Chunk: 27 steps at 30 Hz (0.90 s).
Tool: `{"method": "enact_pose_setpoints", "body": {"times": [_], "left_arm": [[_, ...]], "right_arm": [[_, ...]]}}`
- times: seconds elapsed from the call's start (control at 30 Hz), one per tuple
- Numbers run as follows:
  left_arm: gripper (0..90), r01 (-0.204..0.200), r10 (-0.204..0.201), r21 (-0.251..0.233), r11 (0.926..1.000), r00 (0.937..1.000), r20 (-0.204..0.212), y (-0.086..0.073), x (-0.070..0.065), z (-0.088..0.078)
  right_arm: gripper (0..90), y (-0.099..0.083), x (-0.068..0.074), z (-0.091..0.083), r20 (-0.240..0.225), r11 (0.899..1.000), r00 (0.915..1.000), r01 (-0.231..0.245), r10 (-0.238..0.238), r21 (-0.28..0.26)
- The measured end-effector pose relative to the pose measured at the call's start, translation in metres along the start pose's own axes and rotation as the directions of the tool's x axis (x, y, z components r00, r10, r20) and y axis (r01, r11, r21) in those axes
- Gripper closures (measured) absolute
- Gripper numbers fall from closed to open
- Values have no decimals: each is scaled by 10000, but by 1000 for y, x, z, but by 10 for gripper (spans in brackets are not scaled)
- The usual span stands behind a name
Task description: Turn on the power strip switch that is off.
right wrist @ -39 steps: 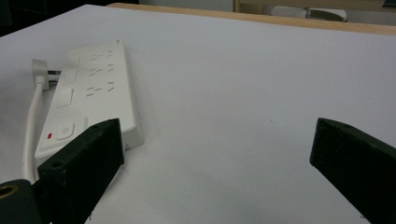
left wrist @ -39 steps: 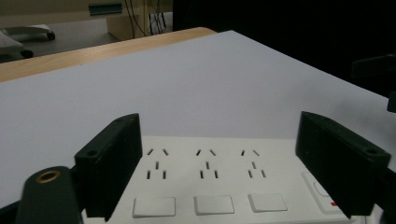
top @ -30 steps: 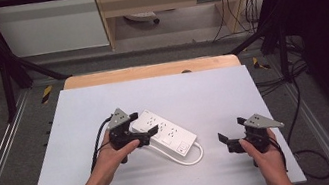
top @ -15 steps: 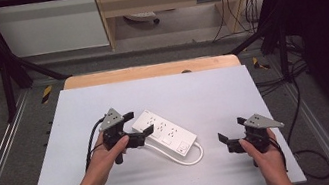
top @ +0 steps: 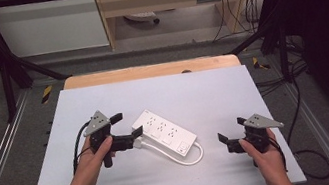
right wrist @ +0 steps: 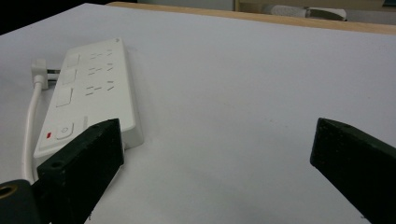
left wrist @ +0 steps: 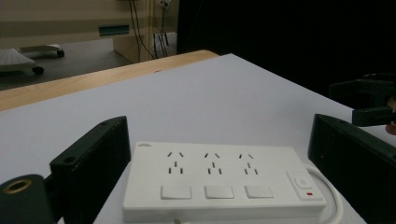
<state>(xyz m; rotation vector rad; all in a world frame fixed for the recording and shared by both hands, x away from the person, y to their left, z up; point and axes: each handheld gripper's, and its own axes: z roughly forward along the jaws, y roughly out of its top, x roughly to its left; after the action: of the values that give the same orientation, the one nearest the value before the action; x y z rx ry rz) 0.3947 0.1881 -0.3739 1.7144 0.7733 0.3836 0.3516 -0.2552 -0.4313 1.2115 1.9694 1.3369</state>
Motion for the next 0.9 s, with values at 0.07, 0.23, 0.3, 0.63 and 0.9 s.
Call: {"method": "enact_pose_setpoints", "body": {"times": [0.07,0.23,0.3,0.63,0.9], "left_arm": [[60,13,-14,-36,10000,10000,-69,0,2,-4],[60,76,-79,-144,9999,9998,-205,-1,6,-13],[59,95,-99,-177,9998,9996,-246,-2,7,-18],[60,185,-199,-270,9995,9984,-523,-9,17,-41],[59,291,-325,-424,9987,9961,-826,-17,26,-64]], "right_arm": [[32,0,0,0,2,10000,10000,8,-8,6],[32,0,0,0,5,10000,10000,-1,1,1],[32,0,0,0,1,10000,10000,-2,2,11],[32,0,0,0,23,10000,10000,-29,29,29],[32,-1,1,2,33,10000,10000,36,-36,60]]}}
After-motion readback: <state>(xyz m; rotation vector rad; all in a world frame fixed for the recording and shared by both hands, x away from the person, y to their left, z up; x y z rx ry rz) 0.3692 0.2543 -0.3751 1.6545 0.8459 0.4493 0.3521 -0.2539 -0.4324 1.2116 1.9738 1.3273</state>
